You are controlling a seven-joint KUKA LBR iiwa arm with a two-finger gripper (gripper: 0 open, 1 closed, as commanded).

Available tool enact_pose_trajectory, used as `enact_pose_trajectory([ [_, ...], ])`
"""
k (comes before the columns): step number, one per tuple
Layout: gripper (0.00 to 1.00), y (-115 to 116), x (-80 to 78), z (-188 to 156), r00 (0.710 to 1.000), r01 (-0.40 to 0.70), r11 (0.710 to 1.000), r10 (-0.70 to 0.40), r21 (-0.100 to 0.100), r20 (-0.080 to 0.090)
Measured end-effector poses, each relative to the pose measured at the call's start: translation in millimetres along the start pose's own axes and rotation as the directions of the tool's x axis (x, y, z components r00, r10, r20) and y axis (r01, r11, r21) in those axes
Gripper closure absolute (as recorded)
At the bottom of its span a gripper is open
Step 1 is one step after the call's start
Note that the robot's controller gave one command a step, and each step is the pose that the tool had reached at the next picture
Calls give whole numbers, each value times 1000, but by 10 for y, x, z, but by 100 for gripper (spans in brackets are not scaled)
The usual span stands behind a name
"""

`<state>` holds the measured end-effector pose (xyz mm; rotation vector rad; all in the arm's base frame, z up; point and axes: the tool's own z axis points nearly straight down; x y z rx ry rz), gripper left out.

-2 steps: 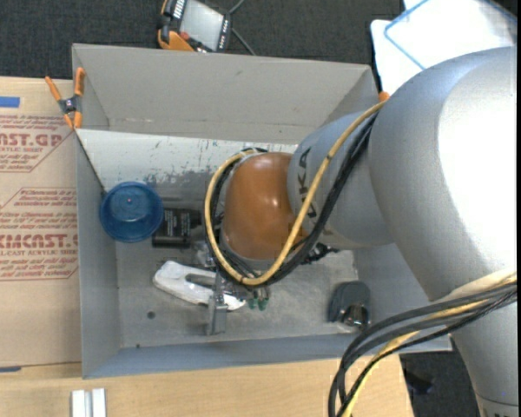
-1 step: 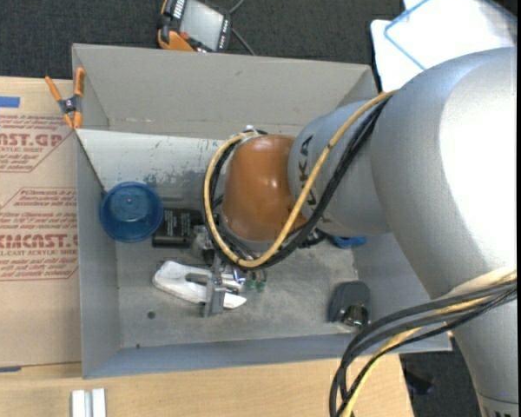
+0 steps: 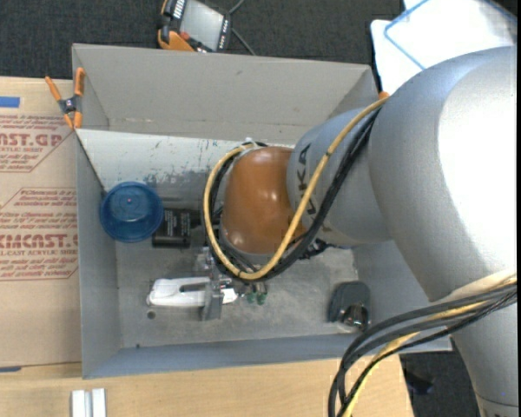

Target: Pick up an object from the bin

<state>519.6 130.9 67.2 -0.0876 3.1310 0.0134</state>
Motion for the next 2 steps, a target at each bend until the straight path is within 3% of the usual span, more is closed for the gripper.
enact_pose_trajectory([
  [2, 100, 1, 17, -167, 1000, 0, 1000, 0, 1, -5],
])
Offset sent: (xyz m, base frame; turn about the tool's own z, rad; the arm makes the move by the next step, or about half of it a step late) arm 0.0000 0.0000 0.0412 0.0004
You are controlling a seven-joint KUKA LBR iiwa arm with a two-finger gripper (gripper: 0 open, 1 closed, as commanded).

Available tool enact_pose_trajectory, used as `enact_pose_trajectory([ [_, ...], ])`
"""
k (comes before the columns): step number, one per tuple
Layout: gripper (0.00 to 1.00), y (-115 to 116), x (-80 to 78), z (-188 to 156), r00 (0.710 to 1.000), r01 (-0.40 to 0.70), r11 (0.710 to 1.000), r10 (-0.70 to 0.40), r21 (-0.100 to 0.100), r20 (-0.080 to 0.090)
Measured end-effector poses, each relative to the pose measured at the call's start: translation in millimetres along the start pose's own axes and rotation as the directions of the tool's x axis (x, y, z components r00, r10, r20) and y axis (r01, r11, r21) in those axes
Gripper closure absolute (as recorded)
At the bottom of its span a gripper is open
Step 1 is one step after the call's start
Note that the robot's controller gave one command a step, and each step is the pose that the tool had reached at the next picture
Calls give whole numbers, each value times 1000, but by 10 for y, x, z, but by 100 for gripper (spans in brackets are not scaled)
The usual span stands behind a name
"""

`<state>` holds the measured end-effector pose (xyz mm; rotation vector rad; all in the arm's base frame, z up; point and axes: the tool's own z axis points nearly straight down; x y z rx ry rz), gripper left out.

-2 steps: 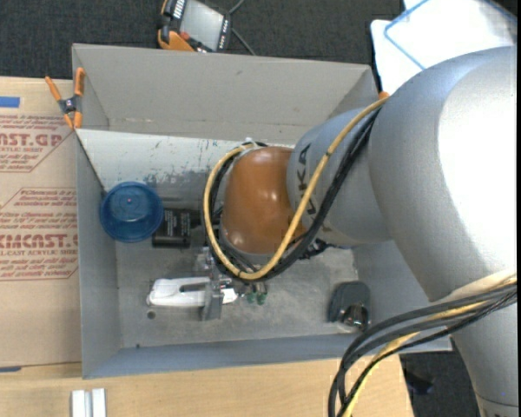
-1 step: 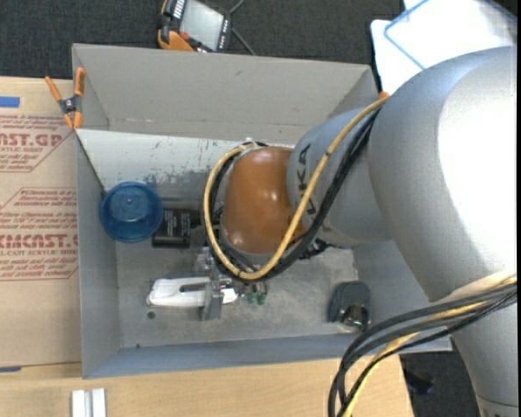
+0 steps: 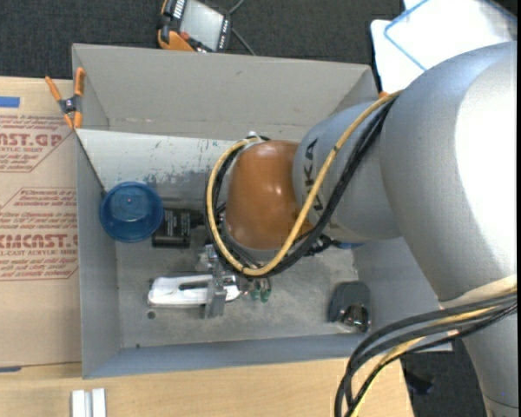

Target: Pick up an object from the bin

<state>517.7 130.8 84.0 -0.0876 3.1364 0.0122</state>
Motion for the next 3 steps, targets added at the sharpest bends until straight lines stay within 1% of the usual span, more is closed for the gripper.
enact_pose_trajectory([
  [1, 100, 0, 17, -369, 1000, 0, 1000, 0, 1, -6],
  [2, 100, 4, 14, -677, 1000, 0, 1000, 0, 1, -6],
  [3, 100, 10, 3, -770, 1000, -1, 1000, 1, 0, -1],
])
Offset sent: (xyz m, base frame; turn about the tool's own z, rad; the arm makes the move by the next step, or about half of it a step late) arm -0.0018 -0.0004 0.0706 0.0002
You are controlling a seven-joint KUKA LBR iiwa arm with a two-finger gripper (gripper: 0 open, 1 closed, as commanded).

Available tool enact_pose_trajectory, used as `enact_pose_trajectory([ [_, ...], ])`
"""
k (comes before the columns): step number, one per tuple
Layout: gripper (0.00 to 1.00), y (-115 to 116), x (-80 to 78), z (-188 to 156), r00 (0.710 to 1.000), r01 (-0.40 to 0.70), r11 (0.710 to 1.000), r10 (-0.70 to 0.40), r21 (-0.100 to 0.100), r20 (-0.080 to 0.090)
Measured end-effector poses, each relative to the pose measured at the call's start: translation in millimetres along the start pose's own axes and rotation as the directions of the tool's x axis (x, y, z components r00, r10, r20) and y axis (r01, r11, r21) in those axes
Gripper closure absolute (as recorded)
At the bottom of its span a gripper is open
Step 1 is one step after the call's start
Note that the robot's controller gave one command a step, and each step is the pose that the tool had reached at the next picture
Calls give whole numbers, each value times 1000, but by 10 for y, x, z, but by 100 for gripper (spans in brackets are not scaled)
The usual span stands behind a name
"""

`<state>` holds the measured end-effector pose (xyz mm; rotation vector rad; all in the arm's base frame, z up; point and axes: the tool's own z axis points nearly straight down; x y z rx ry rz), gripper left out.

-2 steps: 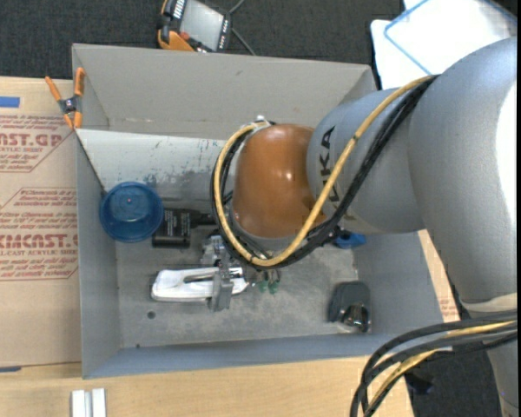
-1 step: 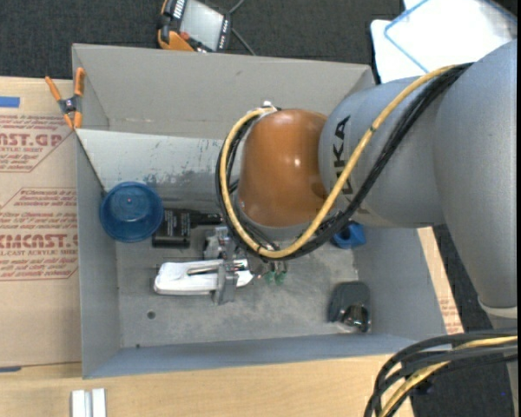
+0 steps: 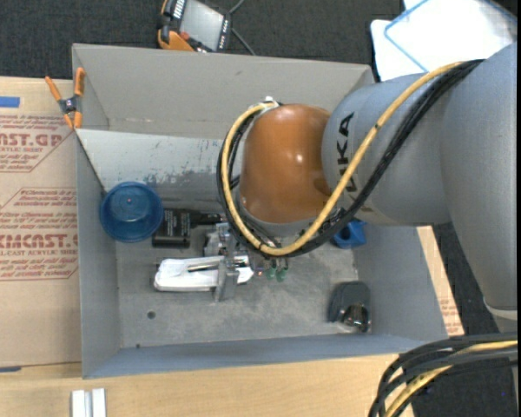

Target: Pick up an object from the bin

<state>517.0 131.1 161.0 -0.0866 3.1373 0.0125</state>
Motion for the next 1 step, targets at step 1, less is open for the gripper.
enact_pose_trajectory([
  [1, 100, 0, 12, -83, 1000, 0, 1000, 0, 1, -5],
])
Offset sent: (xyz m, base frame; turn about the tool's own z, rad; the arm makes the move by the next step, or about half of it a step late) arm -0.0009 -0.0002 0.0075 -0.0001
